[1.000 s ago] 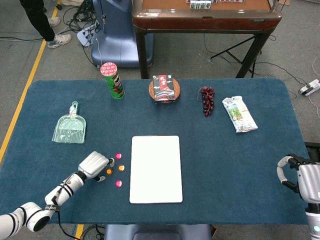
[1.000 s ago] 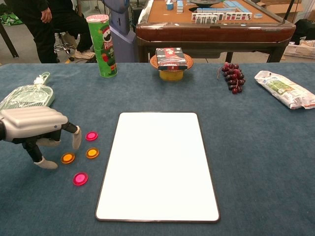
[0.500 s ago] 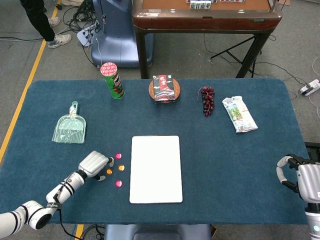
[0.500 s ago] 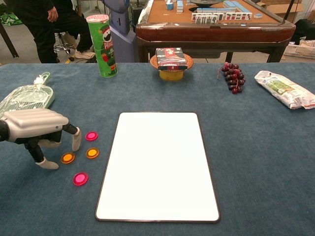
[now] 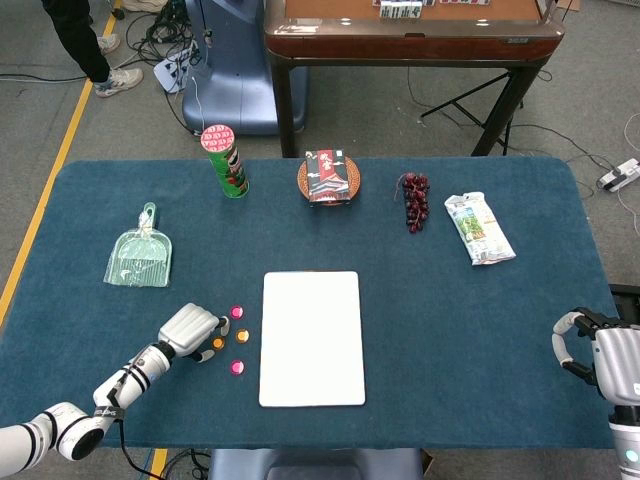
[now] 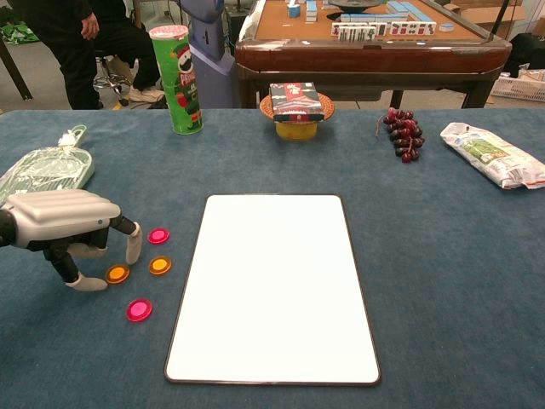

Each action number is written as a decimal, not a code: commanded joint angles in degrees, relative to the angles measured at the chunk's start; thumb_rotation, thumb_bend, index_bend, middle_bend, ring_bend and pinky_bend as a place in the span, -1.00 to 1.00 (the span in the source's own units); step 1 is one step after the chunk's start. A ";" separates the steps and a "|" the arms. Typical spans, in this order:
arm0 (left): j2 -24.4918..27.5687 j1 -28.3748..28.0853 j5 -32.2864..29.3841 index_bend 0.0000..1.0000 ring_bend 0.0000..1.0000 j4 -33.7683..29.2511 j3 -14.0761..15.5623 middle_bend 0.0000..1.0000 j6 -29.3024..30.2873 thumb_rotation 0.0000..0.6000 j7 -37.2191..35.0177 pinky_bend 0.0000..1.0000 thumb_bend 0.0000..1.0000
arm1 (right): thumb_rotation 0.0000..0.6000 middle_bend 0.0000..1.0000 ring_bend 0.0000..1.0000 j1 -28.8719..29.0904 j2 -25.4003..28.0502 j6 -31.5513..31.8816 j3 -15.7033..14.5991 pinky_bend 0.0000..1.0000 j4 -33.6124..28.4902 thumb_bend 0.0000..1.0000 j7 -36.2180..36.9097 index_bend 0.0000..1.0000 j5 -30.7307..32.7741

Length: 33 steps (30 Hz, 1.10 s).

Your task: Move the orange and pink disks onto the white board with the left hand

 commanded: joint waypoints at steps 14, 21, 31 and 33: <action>-0.38 -0.42 -1.30 0.08 1.00 0.09 0.24 1.00 -0.46 1.00 1.30 1.00 -0.40 | 1.00 -0.03 0.08 0.08 -0.07 -0.16 -0.02 0.13 -0.03 -0.21 -0.21 0.14 0.08; -0.78 -0.47 -1.25 0.10 1.00 0.21 0.32 1.00 -0.05 1.00 1.50 1.00 -0.34 | 1.00 -0.03 0.08 0.11 -0.10 -0.24 -0.01 0.13 0.01 -0.21 -0.21 0.15 0.15; -0.89 -0.49 -0.64 0.18 1.00 0.59 0.63 1.00 0.39 1.00 0.75 1.00 -0.29 | 1.00 -0.03 0.08 0.18 -0.14 -0.40 -0.02 0.13 0.00 -0.21 -0.31 0.14 0.23; -0.82 -0.46 -0.56 0.21 1.00 0.46 0.64 1.00 0.59 1.00 0.62 1.00 -0.28 | 1.00 -0.03 0.08 0.17 -0.12 -0.39 -0.02 0.13 0.00 -0.21 -0.31 0.14 0.24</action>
